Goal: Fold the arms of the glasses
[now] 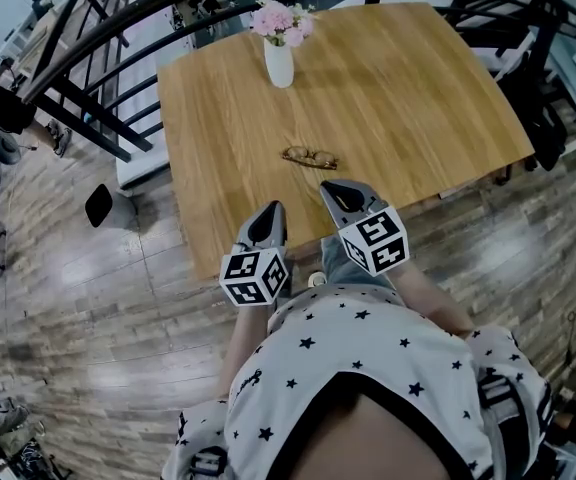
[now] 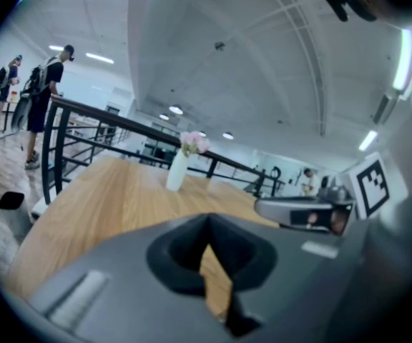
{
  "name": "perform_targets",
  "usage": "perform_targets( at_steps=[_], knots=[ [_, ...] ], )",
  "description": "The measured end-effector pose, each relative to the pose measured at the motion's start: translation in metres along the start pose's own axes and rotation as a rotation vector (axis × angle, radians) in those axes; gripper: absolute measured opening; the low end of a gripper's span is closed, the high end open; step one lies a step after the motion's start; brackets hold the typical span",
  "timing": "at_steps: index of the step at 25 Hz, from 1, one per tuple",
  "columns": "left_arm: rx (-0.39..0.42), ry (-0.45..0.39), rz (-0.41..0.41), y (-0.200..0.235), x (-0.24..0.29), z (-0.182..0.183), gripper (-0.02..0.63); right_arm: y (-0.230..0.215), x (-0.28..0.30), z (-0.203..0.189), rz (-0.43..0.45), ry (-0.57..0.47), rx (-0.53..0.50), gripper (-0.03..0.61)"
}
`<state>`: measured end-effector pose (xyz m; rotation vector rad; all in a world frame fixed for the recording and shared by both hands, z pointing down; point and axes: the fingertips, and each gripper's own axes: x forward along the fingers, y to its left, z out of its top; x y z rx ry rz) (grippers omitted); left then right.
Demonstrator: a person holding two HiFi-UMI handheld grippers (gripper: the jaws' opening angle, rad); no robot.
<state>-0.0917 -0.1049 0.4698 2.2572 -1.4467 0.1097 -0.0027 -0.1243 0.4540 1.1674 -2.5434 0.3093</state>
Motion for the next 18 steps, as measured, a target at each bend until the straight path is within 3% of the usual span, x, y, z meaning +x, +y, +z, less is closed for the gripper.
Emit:
perform_targets(
  at_steps=[18],
  knots=[
    [-0.016,0.002,0.004,0.0043,0.0,-0.0002,0.006,0.0003,0.0015,0.0071,0.001,-0.023,0.013,0.015]
  ],
)
